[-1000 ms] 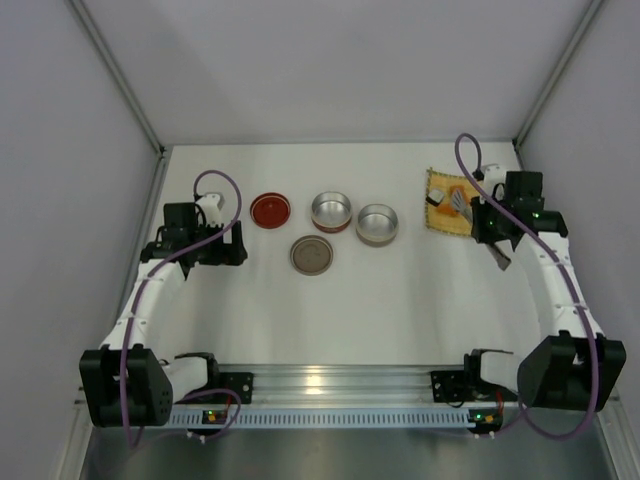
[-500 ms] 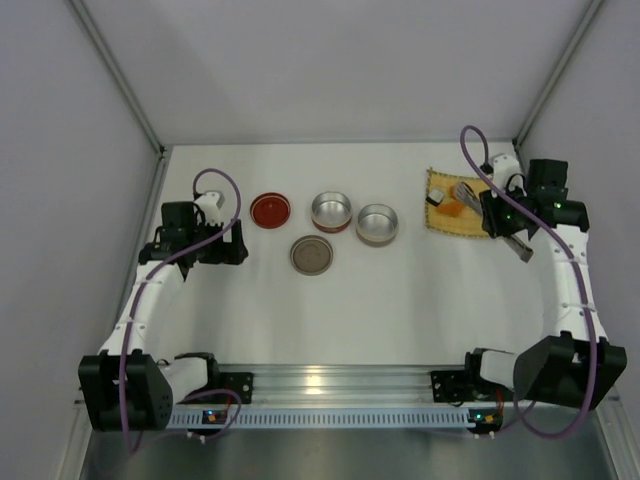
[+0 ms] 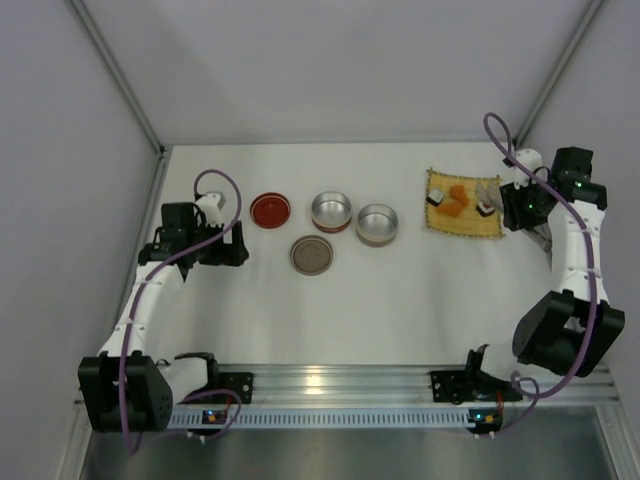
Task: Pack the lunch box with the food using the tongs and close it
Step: Pick up the fake food from the plate.
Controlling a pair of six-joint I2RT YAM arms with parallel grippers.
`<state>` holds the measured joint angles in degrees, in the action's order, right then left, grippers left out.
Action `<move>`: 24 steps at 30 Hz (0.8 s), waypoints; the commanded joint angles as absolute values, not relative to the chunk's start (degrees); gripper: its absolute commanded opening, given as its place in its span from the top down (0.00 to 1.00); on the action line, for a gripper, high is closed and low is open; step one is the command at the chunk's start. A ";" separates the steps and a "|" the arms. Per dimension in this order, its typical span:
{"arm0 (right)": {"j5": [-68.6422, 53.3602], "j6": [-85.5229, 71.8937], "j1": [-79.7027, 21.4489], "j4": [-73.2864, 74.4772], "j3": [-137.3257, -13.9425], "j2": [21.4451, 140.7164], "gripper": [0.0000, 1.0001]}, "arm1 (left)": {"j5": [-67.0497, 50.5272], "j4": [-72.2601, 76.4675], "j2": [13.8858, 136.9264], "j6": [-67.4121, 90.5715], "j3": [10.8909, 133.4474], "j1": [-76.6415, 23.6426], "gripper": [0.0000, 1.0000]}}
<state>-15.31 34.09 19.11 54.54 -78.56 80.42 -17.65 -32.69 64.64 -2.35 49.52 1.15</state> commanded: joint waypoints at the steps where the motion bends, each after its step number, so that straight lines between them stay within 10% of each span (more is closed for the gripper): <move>1: -16.61 37.26 21.53 55.46 -83.66 82.26 0.59 | -19.60 -32.52 63.90 -2.99 51.85 1.49 0.02; 24: -13.89 40.43 22.15 51.77 -89.38 93.34 0.51 | -22.76 -33.75 65.13 -4.39 52.56 1.49 0.02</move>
<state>-13.54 39.07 21.54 54.06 -85.91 92.86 -21.28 -33.95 64.93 -3.77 50.19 1.15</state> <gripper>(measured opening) 0.495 0.983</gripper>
